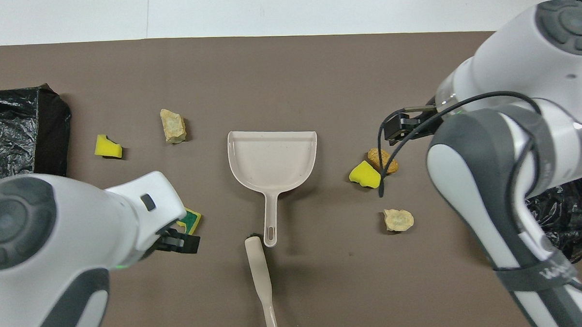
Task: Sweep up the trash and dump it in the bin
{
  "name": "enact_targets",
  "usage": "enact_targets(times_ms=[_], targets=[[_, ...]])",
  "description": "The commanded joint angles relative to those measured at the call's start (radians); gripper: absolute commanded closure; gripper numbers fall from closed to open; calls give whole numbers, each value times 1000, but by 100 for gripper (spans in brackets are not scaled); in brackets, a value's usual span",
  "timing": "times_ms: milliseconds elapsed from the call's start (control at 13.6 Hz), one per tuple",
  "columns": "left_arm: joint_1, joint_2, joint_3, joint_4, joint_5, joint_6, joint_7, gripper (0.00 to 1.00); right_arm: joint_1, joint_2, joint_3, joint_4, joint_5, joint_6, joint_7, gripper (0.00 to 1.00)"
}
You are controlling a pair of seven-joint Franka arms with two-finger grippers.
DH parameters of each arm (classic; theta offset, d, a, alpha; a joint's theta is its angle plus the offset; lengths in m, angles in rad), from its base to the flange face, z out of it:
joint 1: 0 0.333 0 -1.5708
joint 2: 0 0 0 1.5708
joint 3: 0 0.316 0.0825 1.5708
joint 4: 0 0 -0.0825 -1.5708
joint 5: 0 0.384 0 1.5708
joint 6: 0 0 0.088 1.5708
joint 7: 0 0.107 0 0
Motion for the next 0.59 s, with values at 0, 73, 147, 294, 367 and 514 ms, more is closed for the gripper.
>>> enact_targets(times_ms=[0, 73, 147, 294, 367, 514], targets=[[-124, -92, 20, -162, -39, 80, -152, 0, 82, 47, 0, 9, 11, 48, 91, 0], [-179, -94, 20, -196, -40, 124, -219, 0, 114, 55, 0, 8, 13, 55, 139, 0], [-242, -89, 20, -241, -40, 170, -323, 0, 157, 73, 0, 6, 14, 71, 214, 0], [-346, -80, 20, -318, -40, 269, -495, 0, 216, 101, 3, 6, 14, 102, 324, 0], [-398, -55, 20, -354, -40, 335, -566, 0, 248, 113, 3, 3, 16, 118, 372, 0], [-463, -32, 20, -430, -41, 473, -670, 0, 300, 128, 3, -18, 14, 173, 453, 0]])
